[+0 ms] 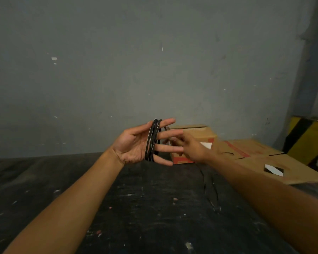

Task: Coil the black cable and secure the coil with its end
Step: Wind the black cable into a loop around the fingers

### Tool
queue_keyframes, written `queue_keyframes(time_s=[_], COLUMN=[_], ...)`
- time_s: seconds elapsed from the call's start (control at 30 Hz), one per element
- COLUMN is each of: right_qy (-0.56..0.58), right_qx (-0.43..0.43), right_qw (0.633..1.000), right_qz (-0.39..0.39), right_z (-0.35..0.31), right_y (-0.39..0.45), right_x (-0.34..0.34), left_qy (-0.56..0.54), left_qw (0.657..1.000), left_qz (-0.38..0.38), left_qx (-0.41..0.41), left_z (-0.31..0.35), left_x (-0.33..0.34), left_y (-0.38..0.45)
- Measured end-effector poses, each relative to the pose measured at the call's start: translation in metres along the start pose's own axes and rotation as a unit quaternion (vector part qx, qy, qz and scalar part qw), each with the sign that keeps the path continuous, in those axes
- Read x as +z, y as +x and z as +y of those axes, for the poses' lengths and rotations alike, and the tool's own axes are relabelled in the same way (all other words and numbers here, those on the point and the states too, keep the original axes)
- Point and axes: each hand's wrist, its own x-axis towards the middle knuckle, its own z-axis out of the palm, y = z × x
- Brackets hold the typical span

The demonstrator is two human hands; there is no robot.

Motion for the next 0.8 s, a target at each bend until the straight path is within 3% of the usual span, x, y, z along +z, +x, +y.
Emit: queue_keyframes(time_s=[0.2, 0.6, 0.8], right_qy=[0.055, 0.026, -0.158], right_qx=[0.074, 0.012, -0.004], right_qw=[0.995, 0.995, 0.98], right_qz=[-0.032, -0.092, -0.117], right_z=[0.025, -0.029, -0.053], right_y=[-0.019, -0.034, -0.024], right_x=[0.055, 0.082, 0.065], left_qy=[0.005, -0.015, -0.028], left_qw=[0.996, 0.959, 0.932], left_qz=[0.058, 0.259, 0.338], left_qx=[0.063, 0.113, 0.131], left_z=[0.01, 0.013, -0.001], left_x=[-0.007, -0.038, -0.051], left_y=[0.001, -0.012, -0.014])
